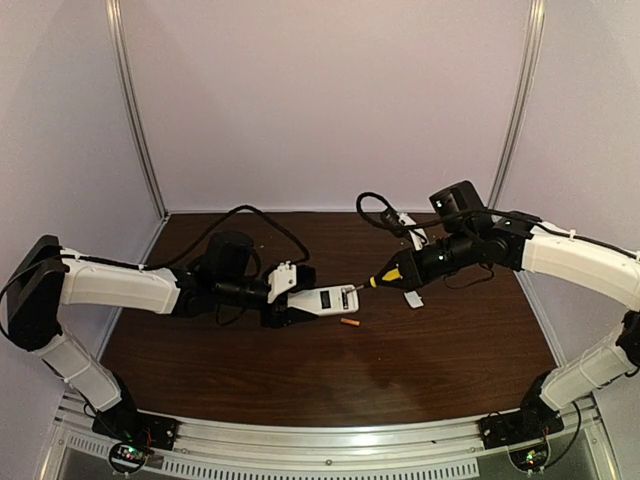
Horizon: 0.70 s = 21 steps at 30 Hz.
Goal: Unload the batteries from the remote control
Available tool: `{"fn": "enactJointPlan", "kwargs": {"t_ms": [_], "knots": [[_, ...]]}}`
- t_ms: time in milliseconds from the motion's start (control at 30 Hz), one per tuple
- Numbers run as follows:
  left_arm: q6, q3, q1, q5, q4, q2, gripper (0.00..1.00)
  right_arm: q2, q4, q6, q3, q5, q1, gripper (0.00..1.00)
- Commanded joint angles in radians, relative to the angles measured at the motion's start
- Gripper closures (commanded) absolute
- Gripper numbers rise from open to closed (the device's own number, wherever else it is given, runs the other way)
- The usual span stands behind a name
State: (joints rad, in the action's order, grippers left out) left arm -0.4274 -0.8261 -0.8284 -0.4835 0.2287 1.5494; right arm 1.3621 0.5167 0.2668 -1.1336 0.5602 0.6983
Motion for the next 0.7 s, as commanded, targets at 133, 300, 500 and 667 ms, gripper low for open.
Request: {"fn": "enactJointPlan", "kwargs": {"t_ms": [133, 300, 500, 667], "knots": [[0.004, -0.044, -0.006, -0.071, 0.043, -0.001, 1.00, -0.018, -0.031, -0.015, 0.023, -0.052, 0.015, 1.00], [-0.003, -0.044, -0.006, -0.035, 0.048, -0.002, 1.00, 0.023, 0.010, 0.060, -0.004, -0.094, 0.015, 1.00], [-0.016, -0.029, -0.006, 0.058, 0.086, -0.013, 1.00, 0.050, 0.053, 0.125, -0.021, -0.100, 0.014, 1.00], [-0.033, -0.014, -0.006, 0.122, 0.115, -0.022, 1.00, 0.084, 0.118, 0.173, -0.047, -0.073, 0.012, 1.00]]}}
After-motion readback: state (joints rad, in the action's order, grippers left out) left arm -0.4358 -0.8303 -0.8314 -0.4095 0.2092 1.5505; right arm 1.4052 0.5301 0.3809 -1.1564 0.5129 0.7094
